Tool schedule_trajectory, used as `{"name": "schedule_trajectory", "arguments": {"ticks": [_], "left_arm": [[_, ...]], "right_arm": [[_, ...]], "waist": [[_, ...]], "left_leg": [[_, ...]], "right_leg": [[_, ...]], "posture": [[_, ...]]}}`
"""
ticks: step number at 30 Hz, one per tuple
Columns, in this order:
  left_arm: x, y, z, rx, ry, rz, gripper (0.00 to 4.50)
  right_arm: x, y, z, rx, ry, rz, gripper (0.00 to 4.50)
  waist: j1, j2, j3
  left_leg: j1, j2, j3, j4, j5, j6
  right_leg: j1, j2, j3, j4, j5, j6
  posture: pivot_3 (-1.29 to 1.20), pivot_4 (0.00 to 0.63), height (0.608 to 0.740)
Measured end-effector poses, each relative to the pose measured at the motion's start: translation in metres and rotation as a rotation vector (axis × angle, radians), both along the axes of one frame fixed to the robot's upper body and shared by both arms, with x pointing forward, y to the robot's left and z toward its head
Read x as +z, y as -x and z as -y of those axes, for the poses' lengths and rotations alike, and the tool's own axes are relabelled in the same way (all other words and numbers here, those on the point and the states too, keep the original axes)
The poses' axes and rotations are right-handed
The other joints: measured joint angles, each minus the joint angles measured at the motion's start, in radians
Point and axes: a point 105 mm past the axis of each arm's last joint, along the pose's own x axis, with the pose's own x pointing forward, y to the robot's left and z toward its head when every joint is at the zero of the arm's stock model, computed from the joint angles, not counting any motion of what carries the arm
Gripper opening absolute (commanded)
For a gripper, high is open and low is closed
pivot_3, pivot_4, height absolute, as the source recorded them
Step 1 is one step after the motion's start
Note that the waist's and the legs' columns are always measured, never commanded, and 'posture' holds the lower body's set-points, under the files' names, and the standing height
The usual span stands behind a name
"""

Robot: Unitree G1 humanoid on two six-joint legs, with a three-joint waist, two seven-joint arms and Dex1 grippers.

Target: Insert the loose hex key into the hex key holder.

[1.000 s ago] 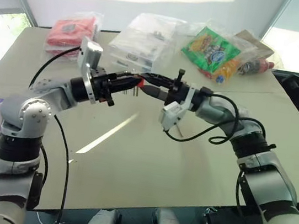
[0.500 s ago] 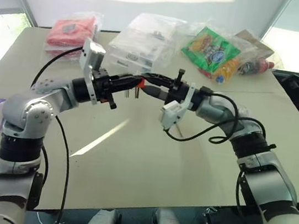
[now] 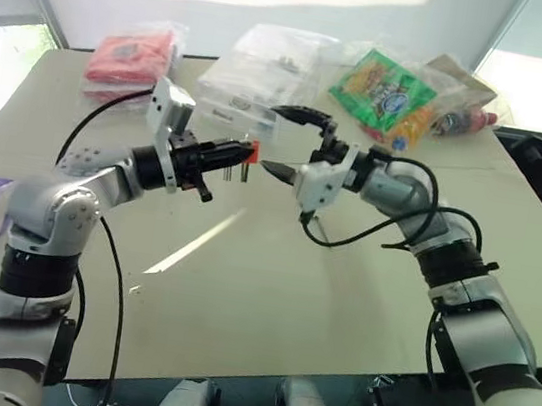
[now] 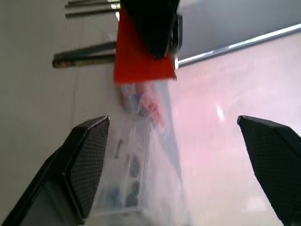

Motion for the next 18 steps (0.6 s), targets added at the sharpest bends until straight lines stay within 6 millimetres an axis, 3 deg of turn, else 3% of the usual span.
{"name": "schedule_trajectory", "arguments": {"ticks": [3, 6, 11, 18], "left_arm": [[-0.002, -0.002, -0.003, 0.035, -0.014, 0.023, 0.0], [-0.003, -0.001, -0.003, 0.054, -0.017, 0.038, 0.0], [-0.005, -0.002, -0.003, 0.074, -0.019, 0.043, 0.0], [-0.004, -0.004, -0.003, 0.091, -0.018, 0.046, 0.0]], "right_arm": [[-0.028, -0.006, 0.028, -0.161, -0.032, -0.413, 4.47], [-0.04, 0.006, 0.04, -0.246, -0.048, -0.702, 4.47], [-0.06, 0.027, 0.047, -0.321, -0.026, -0.917, 4.47], [-0.084, 0.021, 0.054, -0.448, -0.021, -0.963, 4.47]], "waist": [[0.004, 0.0, 0.0], [0.005, 0.0, 0.0], [0.004, 0.0, 0.0], [0.005, 0.0, 0.0]], "left_leg": [[-0.001, 0.0, 0.0, 0.001, 0.0, 0.0], [-0.001, 0.0, 0.0, 0.0, 0.0, 0.0], [-0.001, 0.0, 0.001, 0.0, 0.0, 0.001], [-0.001, 0.0, 0.001, 0.0, 0.0, 0.001]], "right_leg": [[-0.001, 0.0, 0.0, 0.0, 0.0, 0.0], [-0.002, -0.001, 0.0, 0.0, 0.0, 0.0], [-0.002, -0.002, 0.0, 0.0, 0.0, 0.0], [-0.002, -0.002, 0.0, 0.0, 0.0, 0.0]], "posture": [[0.0, 0.15, 0.74], [0.0, 0.15, 0.74], [0.0, 0.15, 0.74], [0.0, 0.15, 0.74]]}}
